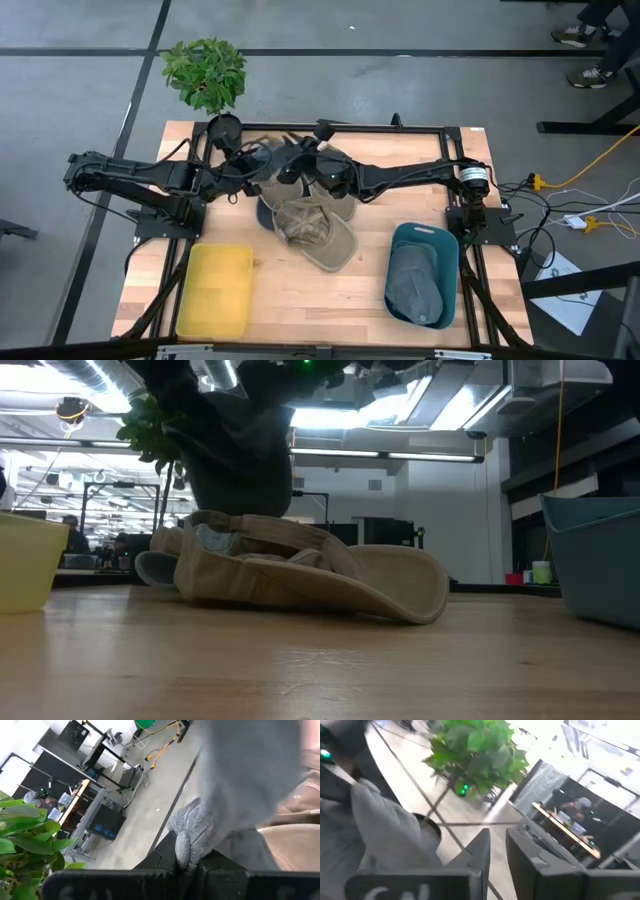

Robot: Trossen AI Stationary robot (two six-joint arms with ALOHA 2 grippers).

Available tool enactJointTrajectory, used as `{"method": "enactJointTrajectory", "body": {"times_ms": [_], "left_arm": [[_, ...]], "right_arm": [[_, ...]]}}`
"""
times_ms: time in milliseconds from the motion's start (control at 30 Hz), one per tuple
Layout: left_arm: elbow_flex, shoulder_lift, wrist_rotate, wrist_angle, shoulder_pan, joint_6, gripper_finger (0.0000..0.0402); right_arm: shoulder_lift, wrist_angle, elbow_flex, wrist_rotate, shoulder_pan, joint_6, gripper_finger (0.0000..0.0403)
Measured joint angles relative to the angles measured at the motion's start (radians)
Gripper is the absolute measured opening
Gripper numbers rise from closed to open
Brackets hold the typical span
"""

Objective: Pick & Place hat
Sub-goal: Put the right blue cap into the blue bin

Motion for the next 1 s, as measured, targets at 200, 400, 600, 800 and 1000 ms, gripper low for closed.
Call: {"method": "enactJointTrajectory", "body": {"times_ms": [200, 400, 600, 800, 1000], "left_arm": [[0.000, 0.000, -0.042, -0.001, 0.000, 0.000, 0.0013], [0.000, 0.000, -0.045, -0.001, 0.000, 0.000, 0.0013], [0.000, 0.000, -0.002, 0.040, 0.000, 0.008, 0.0013], [0.000, 0.000, 0.017, 0.084, 0.000, 0.017, 0.0013], [0.000, 0.000, 0.046, 0.159, 0.000, 0.048, 0.0013]], "right_arm": [[0.000, -0.023, 0.000, -0.152, 0.043, -0.003, 0.0067], [0.000, -0.014, 0.000, -0.279, 0.066, -0.003, 0.0142], [0.000, -0.020, 0.000, -0.284, 0.052, 0.082, 0.0223], [0.000, -0.027, 0.000, -0.355, 0.018, 0.152, 0.0234], [0.000, -0.056, 0.000, -0.399, 0.004, 0.194, 0.0210]]}}
